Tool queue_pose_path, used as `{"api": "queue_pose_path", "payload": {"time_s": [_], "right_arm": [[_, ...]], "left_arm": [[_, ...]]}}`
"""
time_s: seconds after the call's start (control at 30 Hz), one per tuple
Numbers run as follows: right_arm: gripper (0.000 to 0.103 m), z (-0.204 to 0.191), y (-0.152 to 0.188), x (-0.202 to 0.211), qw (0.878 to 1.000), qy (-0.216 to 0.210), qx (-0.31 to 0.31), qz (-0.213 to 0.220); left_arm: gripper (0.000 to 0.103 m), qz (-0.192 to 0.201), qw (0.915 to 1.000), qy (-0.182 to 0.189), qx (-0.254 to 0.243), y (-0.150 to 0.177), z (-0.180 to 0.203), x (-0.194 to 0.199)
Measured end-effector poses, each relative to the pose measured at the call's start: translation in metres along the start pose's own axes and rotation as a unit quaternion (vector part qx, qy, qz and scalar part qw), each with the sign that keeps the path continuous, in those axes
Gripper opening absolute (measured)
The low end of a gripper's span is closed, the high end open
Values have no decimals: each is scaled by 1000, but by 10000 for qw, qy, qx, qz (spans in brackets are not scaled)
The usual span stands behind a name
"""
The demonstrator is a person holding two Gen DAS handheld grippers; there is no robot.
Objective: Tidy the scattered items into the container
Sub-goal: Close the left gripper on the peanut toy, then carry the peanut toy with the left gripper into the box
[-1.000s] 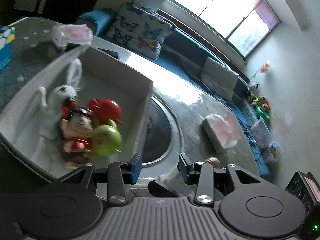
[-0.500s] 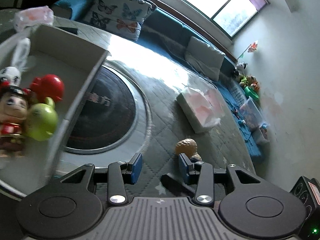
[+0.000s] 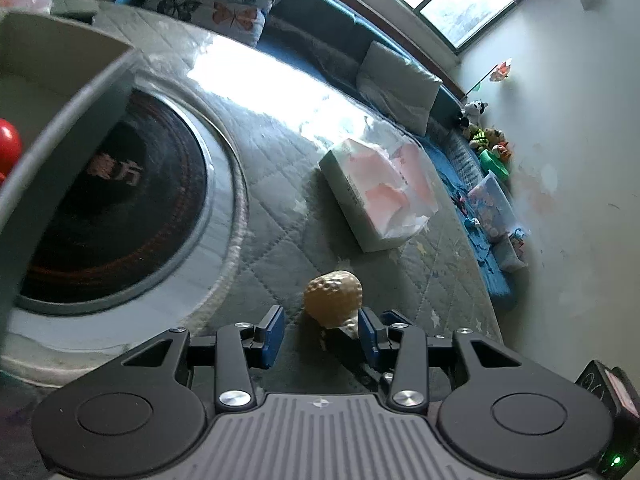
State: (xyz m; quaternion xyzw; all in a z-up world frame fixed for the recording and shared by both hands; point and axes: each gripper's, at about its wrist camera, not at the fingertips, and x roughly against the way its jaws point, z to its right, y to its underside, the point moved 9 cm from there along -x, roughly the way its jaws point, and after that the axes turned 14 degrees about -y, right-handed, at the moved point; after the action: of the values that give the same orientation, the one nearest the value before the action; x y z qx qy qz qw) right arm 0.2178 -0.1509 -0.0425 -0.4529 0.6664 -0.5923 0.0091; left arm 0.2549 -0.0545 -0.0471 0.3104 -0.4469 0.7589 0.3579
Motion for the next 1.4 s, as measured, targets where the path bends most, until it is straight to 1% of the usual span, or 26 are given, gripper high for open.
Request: {"api": "queue_pose_path", "payload": {"time_s": [0.2, 0.37, 0.53, 0.63, 0.83, 1.03, 1.17, 1.27, 1.4], "right_arm": [[61, 12, 7, -8, 9998, -131, -137, -103], [54, 15, 6, -13, 9994, -277, -160, -165], [46, 15, 6, -17, 9989, -373, -170, -206], [44, 16, 7, -18, 9989, -380, -180, -219], [41, 16, 8, -17, 9985, -414, -272, -224], [41, 6, 12, -13, 9981, -462, -339, -205], [41, -9, 10, -7, 9979, -544, -331, -98], [41, -26, 4, -3, 9977, -630, -267, 12], [41, -64, -11, -4, 9962, -860, -42, 144]], "left_arm": [[43, -182, 9993, 226, 226, 1, 8, -17], [43, -229, 9985, 292, 396, -1, 9, -26], [43, -285, 9982, 234, 471, -1, 8, -33], [43, -314, 9983, 170, 456, 0, 8, -37], [41, -244, 9991, 53, 333, 5, 8, -34], [41, -143, 9996, -54, 221, 12, 5, -21], [40, 35, 9997, -97, 218, 13, -1, 2], [40, 290, 9992, -182, 192, 11, -10, 27], [40, 647, 9969, -326, 292, 4, -32, 64]]}}
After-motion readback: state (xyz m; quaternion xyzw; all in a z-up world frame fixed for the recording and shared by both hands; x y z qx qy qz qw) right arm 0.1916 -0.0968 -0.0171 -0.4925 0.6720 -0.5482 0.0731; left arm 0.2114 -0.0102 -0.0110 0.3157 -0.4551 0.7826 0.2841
